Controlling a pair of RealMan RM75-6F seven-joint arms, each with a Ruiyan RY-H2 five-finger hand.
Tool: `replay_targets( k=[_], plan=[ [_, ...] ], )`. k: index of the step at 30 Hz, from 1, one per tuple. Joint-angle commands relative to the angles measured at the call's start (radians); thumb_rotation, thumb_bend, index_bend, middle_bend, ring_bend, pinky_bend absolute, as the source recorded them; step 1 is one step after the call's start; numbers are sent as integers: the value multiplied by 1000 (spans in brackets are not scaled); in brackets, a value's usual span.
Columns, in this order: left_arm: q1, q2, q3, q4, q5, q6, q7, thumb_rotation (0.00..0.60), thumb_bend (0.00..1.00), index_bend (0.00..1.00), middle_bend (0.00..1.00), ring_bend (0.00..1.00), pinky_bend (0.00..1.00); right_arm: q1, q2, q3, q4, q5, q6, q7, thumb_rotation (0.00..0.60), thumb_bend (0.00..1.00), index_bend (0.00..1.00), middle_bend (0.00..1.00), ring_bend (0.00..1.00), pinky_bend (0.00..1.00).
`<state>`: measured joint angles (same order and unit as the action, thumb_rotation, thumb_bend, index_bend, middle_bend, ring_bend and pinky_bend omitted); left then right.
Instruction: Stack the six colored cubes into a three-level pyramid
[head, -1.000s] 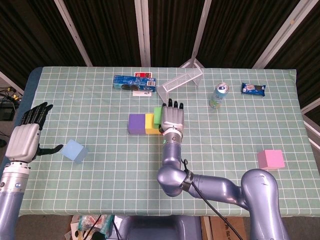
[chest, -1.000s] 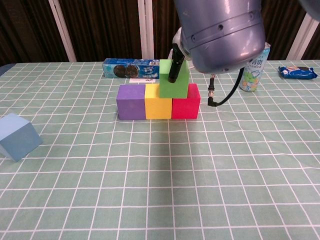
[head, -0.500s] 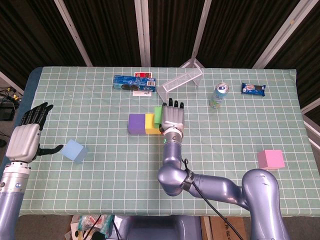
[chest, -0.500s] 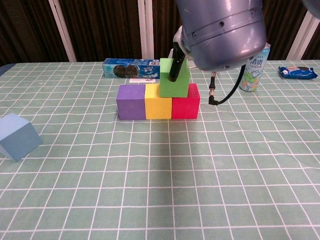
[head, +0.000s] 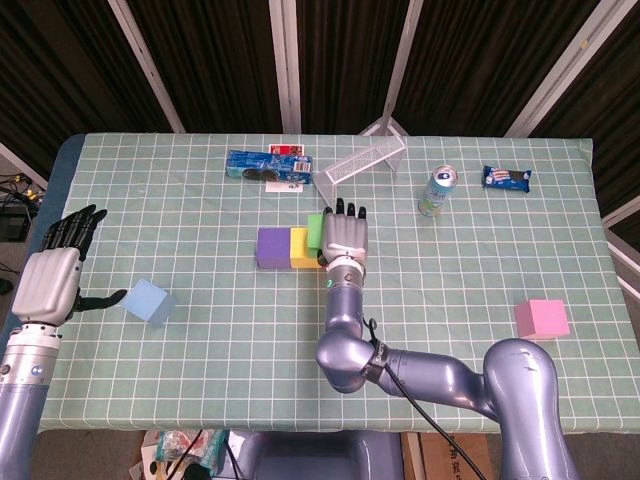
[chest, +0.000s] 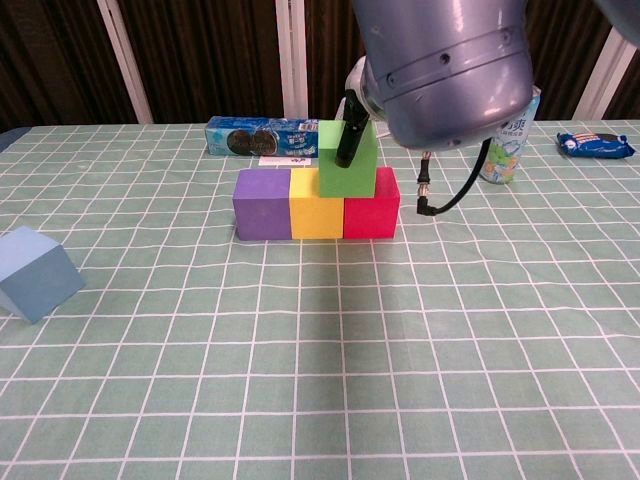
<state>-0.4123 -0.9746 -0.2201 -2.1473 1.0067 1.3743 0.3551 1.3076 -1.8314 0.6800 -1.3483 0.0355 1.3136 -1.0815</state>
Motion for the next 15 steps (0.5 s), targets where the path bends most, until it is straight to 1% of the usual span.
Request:
replay_targets(
  k=[1, 5, 7, 15],
  plan=[
    [-1, 0, 0, 1, -2, -1, 0, 600, 46, 0, 0, 0, 8, -1, 0, 2, -2, -2, -2, 4, 600, 385, 228, 70, 29, 0],
    [-1, 0, 0, 1, -1, -1, 1, 600, 46, 0, 0, 0, 2, -2, 0, 3, -5, -1, -4, 6, 600, 384, 50, 31, 17, 0],
    [-1, 0, 0, 2, -3, -1, 1, 600, 46, 0, 0, 0, 0, -3, 1, 3, -8, 4, -4, 3, 600, 383, 4, 11, 7, 0],
    [-2, 2, -2, 3, -7, -4, -1, 600, 47, 0, 0, 0, 0, -4, 4, 5, -27, 12, -1, 1, 600, 385, 0, 0, 0, 0]
  ],
)
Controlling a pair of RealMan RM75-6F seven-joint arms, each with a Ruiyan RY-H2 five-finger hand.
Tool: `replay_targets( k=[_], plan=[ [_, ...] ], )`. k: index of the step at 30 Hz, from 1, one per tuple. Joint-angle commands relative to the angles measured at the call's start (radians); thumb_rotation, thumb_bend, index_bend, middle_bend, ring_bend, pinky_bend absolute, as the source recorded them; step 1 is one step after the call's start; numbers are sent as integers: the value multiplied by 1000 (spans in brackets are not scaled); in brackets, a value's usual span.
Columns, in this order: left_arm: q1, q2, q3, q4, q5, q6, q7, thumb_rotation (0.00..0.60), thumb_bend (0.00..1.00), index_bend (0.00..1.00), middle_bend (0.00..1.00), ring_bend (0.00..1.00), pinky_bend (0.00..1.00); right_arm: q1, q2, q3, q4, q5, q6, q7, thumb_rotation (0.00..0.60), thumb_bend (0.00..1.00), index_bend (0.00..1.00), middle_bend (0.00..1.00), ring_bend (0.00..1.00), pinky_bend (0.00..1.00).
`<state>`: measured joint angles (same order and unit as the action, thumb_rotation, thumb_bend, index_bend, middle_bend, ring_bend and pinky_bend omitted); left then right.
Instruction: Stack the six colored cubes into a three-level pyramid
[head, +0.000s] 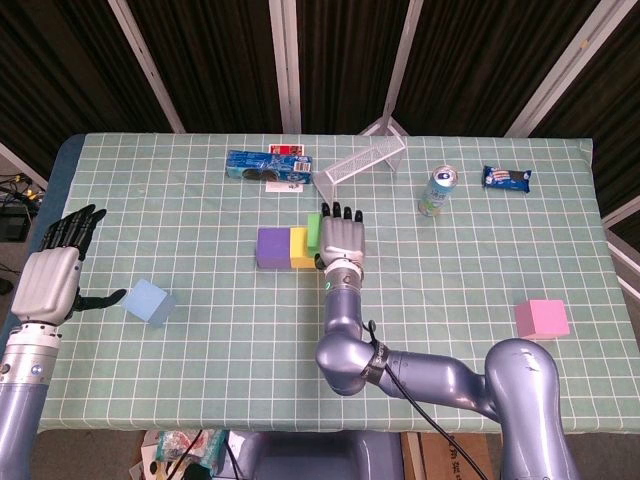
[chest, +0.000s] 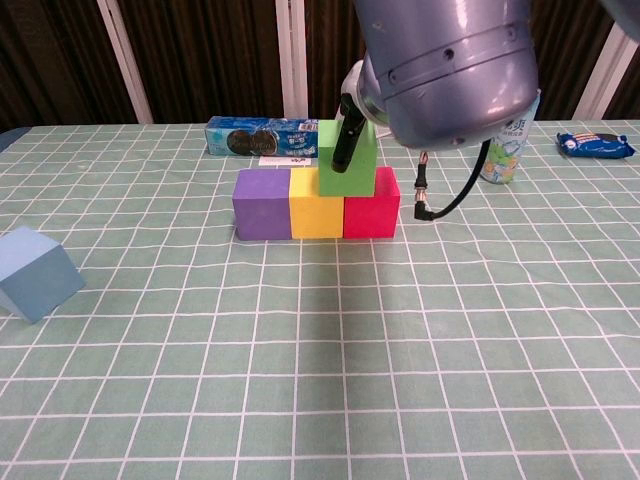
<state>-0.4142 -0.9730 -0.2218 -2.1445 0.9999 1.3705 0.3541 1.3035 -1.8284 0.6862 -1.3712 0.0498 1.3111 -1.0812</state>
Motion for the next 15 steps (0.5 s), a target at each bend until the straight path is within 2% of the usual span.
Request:
replay_targets(
  k=[1, 8, 12, 15],
  plan=[
    [0, 0, 0, 0, 0, 0, 0, 600, 47, 0, 0, 0, 0, 0, 2, -2, -9, -3, 4, 1, 600, 385, 0, 0, 0, 0],
    [1, 1, 0, 0, 3, 1, -2, 600, 47, 0, 0, 0, 0, -28, 40, -6, -123, -10, 44, 8, 600, 385, 0, 0, 0, 0],
    [3, 4, 0, -1, 8, 5, -4, 600, 47, 0, 0, 0, 0, -86, 102, -2, -271, -38, 80, 55, 600, 385, 0, 0, 0, 0],
    [5, 5, 0, -2, 12, 9, -5, 600, 47, 0, 0, 0, 0, -143, 163, -21, -389, -78, 104, 89, 600, 384, 0, 0, 0, 0]
  ],
)
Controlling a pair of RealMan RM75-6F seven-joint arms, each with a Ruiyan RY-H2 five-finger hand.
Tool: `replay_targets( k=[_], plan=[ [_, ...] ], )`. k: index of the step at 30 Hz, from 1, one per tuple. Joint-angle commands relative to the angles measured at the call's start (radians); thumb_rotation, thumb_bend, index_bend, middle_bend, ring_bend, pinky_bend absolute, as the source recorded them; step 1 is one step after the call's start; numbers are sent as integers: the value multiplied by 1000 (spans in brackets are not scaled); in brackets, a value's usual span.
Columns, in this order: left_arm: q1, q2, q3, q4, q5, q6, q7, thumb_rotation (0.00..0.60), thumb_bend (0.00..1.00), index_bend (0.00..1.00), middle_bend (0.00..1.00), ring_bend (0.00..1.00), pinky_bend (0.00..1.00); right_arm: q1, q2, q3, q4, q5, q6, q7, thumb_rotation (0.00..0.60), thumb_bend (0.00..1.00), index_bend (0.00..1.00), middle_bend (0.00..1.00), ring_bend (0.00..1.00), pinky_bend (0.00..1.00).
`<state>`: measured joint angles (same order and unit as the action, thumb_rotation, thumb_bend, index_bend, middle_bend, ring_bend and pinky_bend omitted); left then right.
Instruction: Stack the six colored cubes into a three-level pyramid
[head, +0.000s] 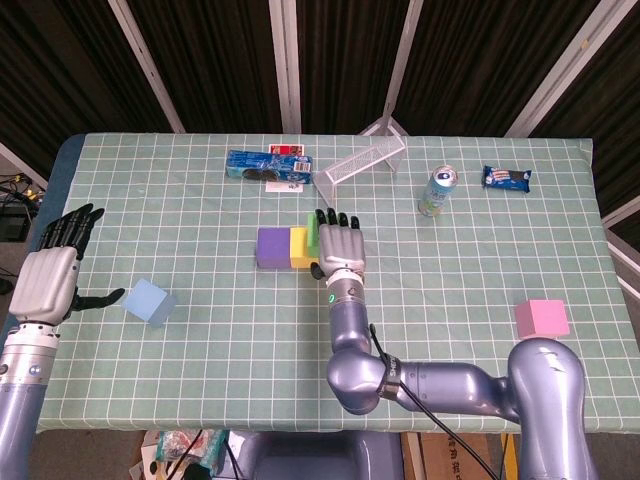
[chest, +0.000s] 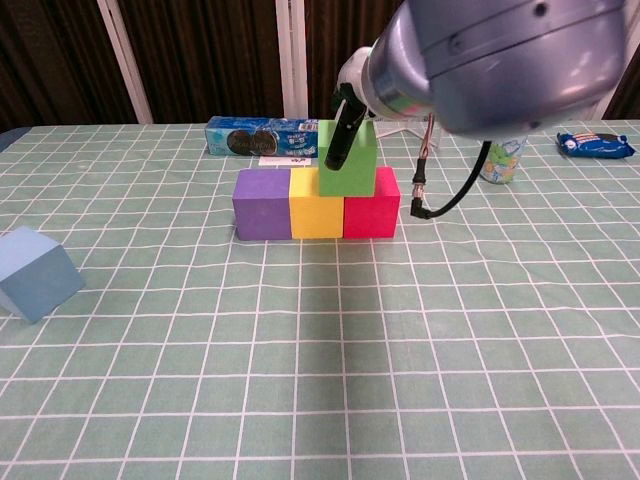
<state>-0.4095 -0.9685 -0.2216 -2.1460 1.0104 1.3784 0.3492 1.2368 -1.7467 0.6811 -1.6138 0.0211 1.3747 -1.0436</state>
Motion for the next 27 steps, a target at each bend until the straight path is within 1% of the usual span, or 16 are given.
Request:
replay_targets(
  k=[1, 5, 7, 11, 14, 15, 17, 18, 19, 21, 23, 25, 27],
  plan=[
    [1, 0, 1, -1, 3, 2, 0, 600, 47, 0, 0, 0, 0, -97, 103, -26, -184, -67, 48, 63, 600, 384, 0, 0, 0, 0],
    [2, -4, 7, -1, 10, 3, 9, 600, 47, 0, 0, 0, 0, -190, 196, -74, -317, -156, 81, 126, 600, 383, 0, 0, 0, 0],
    [2, -9, 12, -2, 18, 6, 20, 600, 47, 0, 0, 0, 0, -278, 270, -117, -392, -236, 119, 189, 600, 384, 0, 0, 0, 0],
    [3, -18, 18, -1, 28, 14, 34, 600, 47, 0, 0, 0, 0, -369, 349, -181, -450, -335, 113, 255, 600, 384, 0, 0, 0, 0],
    [2, -29, 23, 4, 32, 20, 50, 600, 47, 0, 0, 0, 0, -452, 417, -242, -478, -412, 112, 316, 600, 384, 0, 0, 0, 0],
    [2, -36, 25, 7, 32, 22, 57, 600, 47, 0, 0, 0, 0, -493, 445, -270, -489, -452, 108, 355, 600, 383, 0, 0, 0, 0],
    [0, -46, 27, 13, 34, 25, 70, 600, 46, 0, 0, 0, 0, -569, 494, -328, -492, -548, 89, 440, 600, 384, 0, 0, 0, 0],
    [-1, -49, 27, 15, 35, 26, 72, 600, 47, 0, 0, 0, 0, -589, 505, -345, -489, -575, 85, 463, 600, 384, 0, 0, 0, 0],
    [-2, -56, 29, 19, 38, 28, 78, 600, 46, 0, 0, 0, 0, -633, 525, -383, -476, -632, 81, 512, 600, 384, 0, 0, 0, 0],
    [-2, -64, 31, 23, 41, 31, 85, 600, 46, 0, 0, 0, 0, -677, 542, -429, -453, -705, 78, 560, 600, 384, 0, 0, 0, 0],
    [-3, -77, 35, 33, 51, 34, 92, 600, 36, 0, 0, 0, 0, -735, 554, -490, -404, -807, 88, 623, 600, 384, 0, 0, 0, 0],
    [-2, -86, 41, 44, 55, 34, 100, 600, 23, 0, 0, 0, 0, -776, 556, -526, -363, -875, 105, 665, 600, 383, 0, 0, 0, 0],
    [-1, -92, 47, 54, 60, 32, 101, 600, 19, 0, 0, 0, 0, -805, 557, -549, -326, -926, 122, 695, 600, 383, 0, 0, 0, 0]
  ],
)
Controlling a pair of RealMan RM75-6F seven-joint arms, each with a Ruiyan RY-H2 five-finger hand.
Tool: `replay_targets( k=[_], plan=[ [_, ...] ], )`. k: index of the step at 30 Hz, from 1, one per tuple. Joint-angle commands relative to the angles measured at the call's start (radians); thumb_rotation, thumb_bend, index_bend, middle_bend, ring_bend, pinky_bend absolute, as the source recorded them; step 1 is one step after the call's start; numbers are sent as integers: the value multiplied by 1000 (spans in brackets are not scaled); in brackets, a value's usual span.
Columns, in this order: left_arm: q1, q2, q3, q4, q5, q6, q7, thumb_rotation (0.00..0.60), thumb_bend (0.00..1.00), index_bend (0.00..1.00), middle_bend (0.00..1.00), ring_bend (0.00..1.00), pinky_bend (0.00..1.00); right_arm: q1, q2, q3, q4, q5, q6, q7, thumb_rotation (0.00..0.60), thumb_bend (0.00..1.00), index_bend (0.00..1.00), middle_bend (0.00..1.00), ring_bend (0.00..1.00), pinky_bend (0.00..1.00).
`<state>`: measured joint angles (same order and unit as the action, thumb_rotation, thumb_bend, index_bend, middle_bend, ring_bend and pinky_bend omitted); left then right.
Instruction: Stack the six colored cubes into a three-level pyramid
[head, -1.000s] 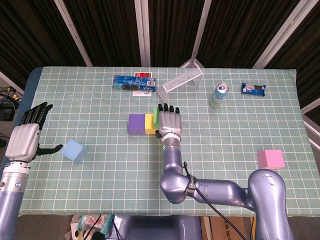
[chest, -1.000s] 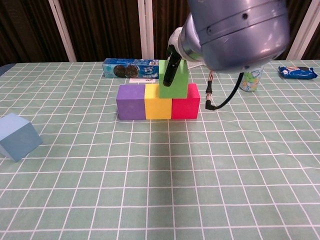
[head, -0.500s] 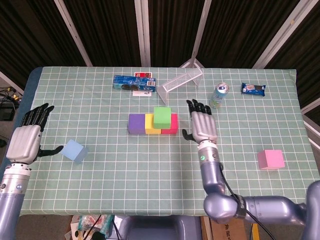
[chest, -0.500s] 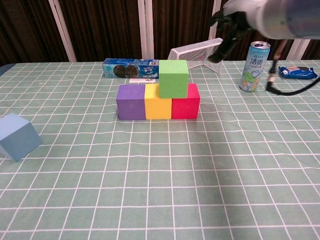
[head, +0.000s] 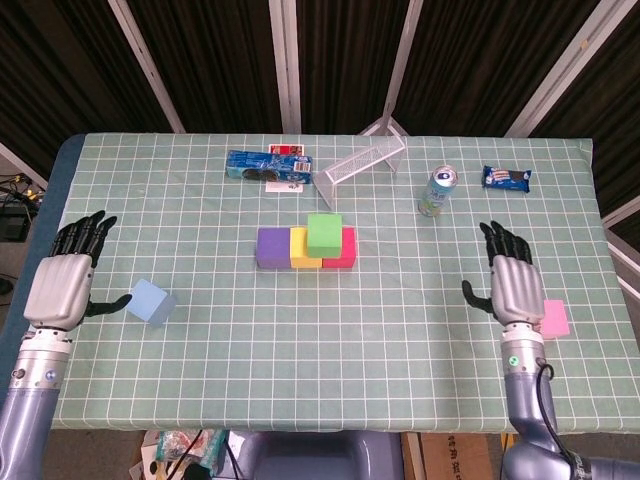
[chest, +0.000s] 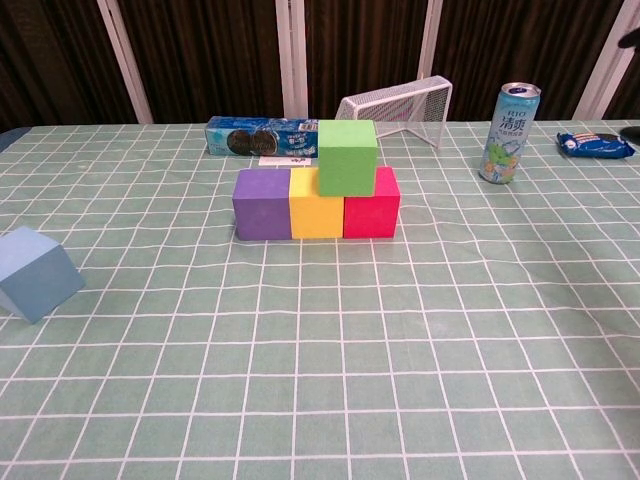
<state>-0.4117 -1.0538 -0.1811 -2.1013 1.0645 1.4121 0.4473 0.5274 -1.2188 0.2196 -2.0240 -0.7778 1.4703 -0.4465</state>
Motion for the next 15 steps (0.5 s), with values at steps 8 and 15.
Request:
replay_targets(
  k=[8, 15],
  plan=[
    [12, -25, 42, 70, 37, -28, -6, 600, 17, 0, 0, 0, 0, -179, 27, -117, 246, -272, 90, 178, 600, 384, 0, 0, 0, 0],
    [5, -16, 70, 109, 58, -85, -4, 600, 15, 0, 0, 0, 0, -229, 8, -117, 393, -367, 113, 285, 600, 383, 0, 0, 0, 0]
  ],
)
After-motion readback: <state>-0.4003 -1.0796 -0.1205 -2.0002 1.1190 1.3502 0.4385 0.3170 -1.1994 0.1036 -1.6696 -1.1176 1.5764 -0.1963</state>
